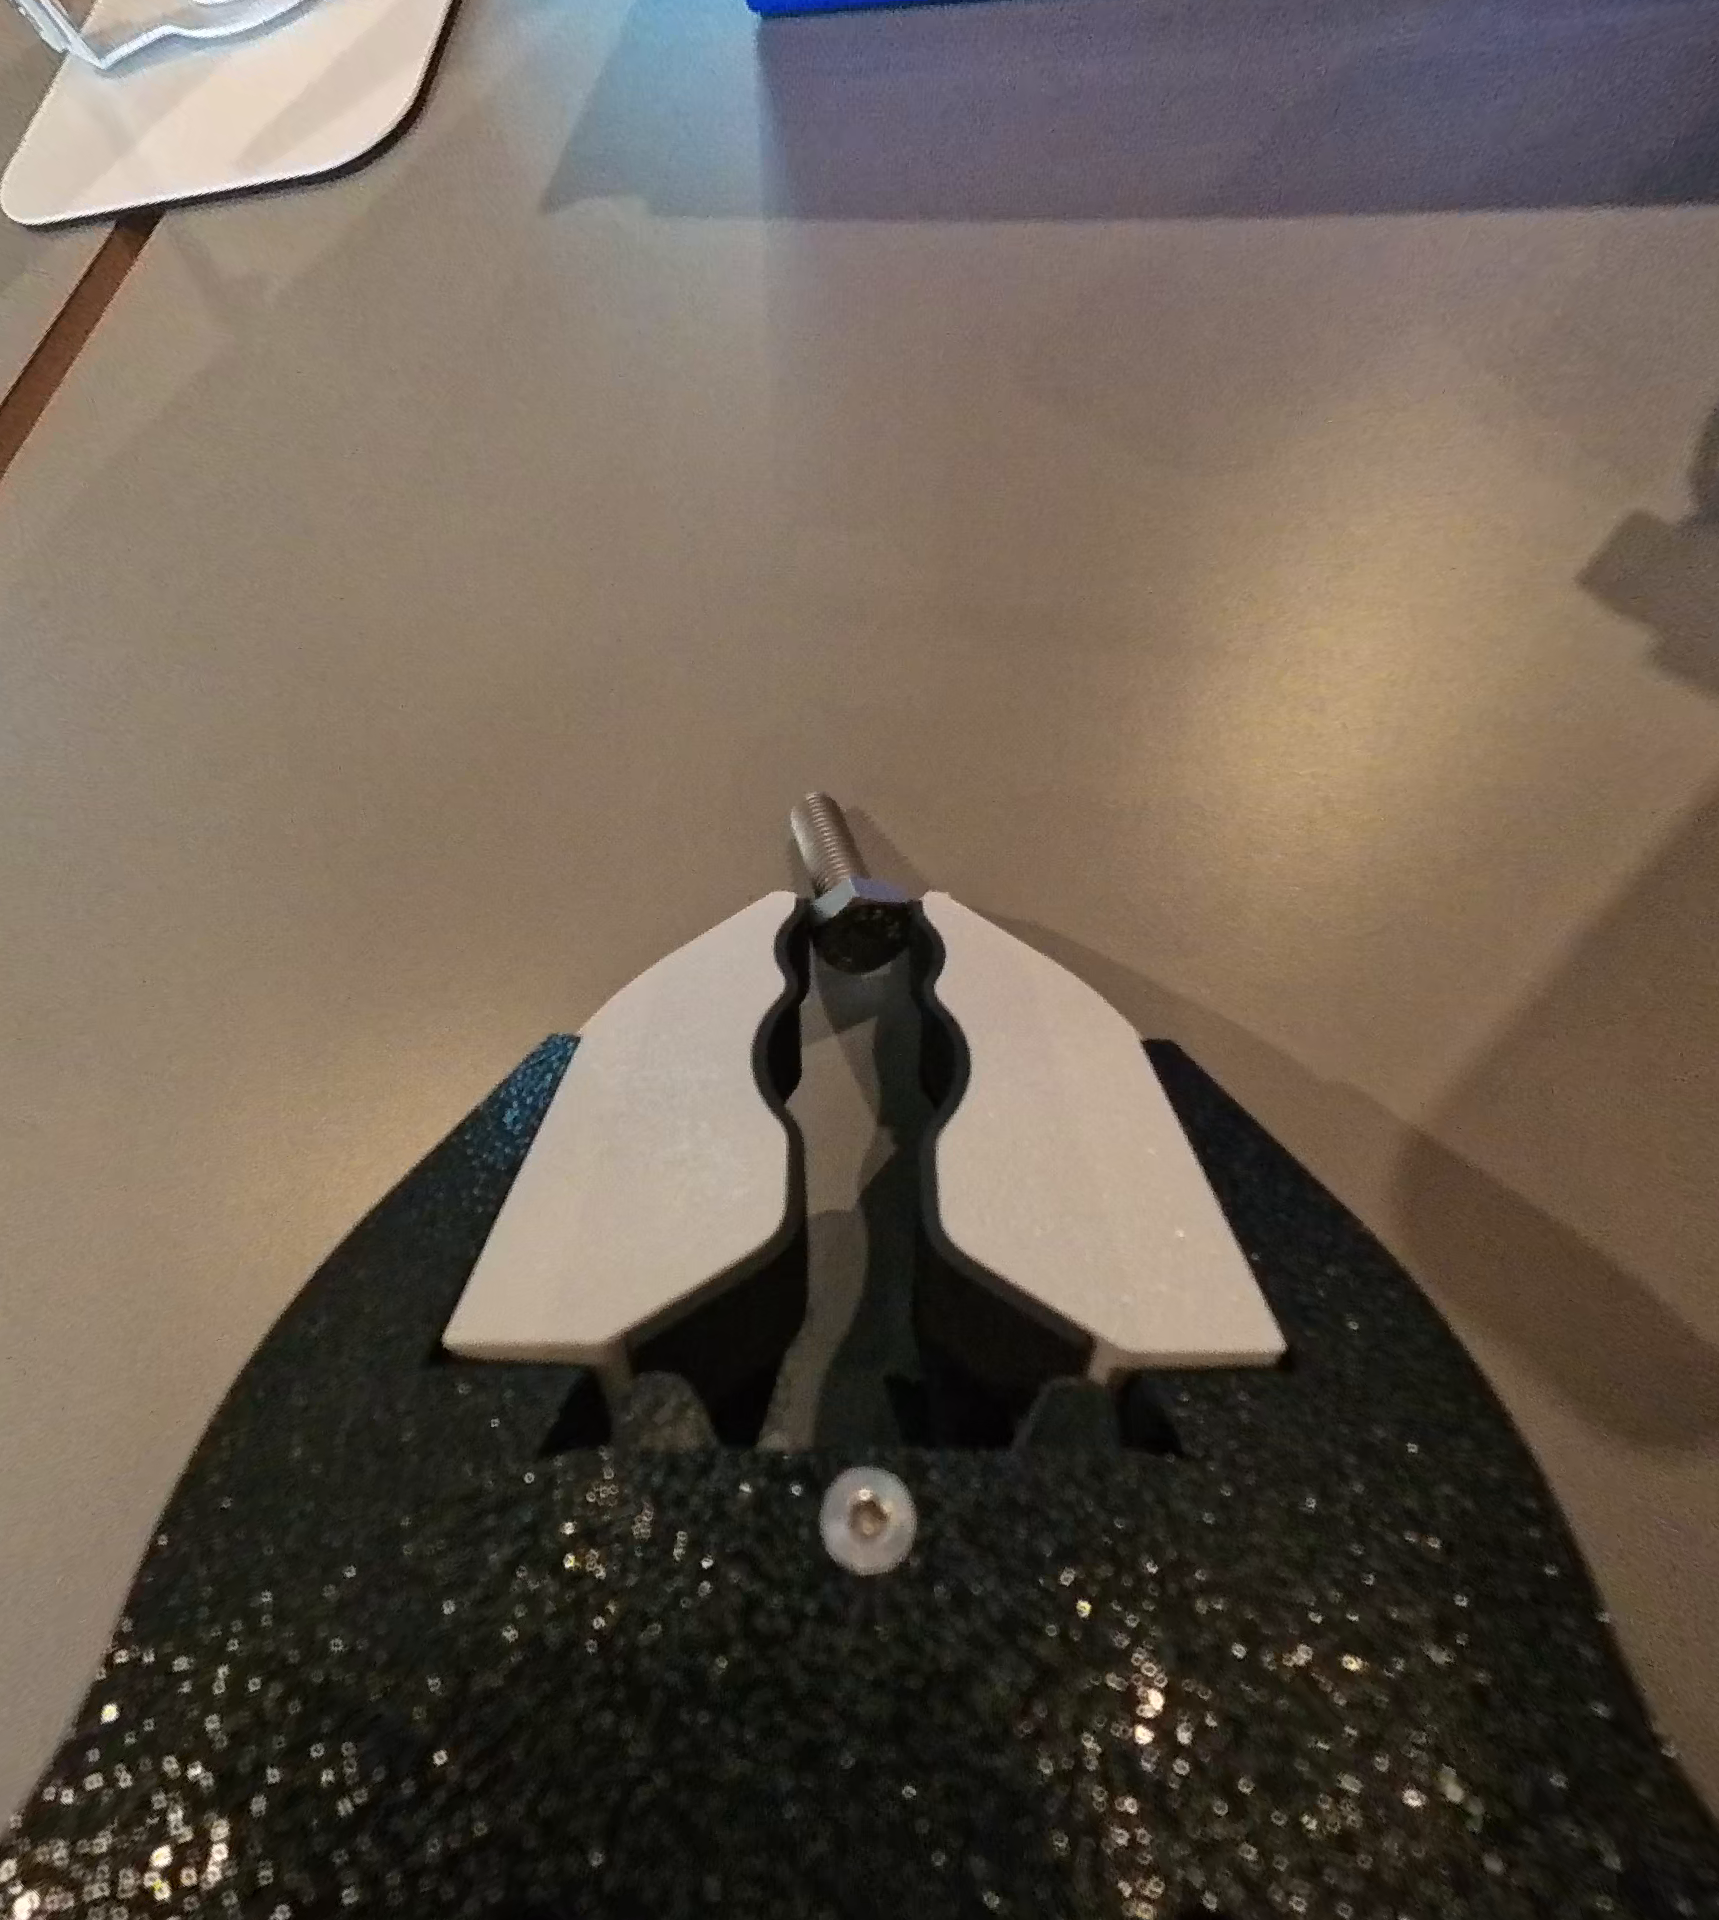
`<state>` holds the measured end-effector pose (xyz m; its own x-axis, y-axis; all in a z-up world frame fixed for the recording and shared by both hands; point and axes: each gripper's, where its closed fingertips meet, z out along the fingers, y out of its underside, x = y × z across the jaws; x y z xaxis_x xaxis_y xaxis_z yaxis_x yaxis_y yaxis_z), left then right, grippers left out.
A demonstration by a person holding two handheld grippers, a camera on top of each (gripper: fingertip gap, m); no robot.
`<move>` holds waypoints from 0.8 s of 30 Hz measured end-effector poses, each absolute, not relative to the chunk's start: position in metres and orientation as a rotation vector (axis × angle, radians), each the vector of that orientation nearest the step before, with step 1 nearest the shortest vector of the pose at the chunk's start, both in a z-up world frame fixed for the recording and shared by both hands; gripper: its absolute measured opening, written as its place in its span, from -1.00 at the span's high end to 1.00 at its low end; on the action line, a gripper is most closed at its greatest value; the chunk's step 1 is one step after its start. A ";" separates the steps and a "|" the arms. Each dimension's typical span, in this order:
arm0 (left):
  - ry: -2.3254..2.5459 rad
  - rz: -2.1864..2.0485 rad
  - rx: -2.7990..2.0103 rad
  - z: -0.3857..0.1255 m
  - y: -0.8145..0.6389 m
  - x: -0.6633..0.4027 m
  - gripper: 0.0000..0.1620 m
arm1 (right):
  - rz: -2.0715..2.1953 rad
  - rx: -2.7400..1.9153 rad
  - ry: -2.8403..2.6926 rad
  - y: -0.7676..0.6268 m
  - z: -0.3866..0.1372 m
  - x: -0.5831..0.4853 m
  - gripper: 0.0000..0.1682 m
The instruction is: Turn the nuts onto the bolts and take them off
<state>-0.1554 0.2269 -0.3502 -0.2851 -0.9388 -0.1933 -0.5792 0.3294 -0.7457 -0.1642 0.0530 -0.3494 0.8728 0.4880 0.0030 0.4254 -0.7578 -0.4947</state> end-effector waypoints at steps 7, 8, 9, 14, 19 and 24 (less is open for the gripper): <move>1.973 -0.740 -1.328 -0.350 0.227 -0.155 0.79 | -0.108 -2.342 -0.620 0.065 -0.287 -0.140 0.91; 1.973 -0.740 -1.328 -0.350 0.227 -0.155 0.79 | -0.199 -2.310 -0.580 0.064 -0.271 -0.125 0.90; 1.973 -0.740 -1.328 -0.350 0.227 -0.156 0.79 | -0.285 -2.279 -0.531 0.061 -0.254 -0.109 0.91; 1.974 -0.741 -1.327 -0.350 0.227 -0.156 0.79 | -0.565 -2.245 -0.292 0.032 -0.212 -0.025 0.90; 1.974 -0.741 -1.327 -0.350 0.227 -0.156 0.79 | -0.624 -2.304 -0.188 0.021 -0.223 0.025 0.90; 1.974 -0.742 -1.328 -0.350 0.227 -0.156 0.79 | -0.556 -2.444 -0.146 0.014 -0.248 0.041 0.90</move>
<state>-0.1557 0.2266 -0.3500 -0.2865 -0.9382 -0.1940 -0.5784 0.3308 -0.7456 0.0413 0.0144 -0.2484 0.9052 -0.0283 0.4240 0.2330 -0.8014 -0.5509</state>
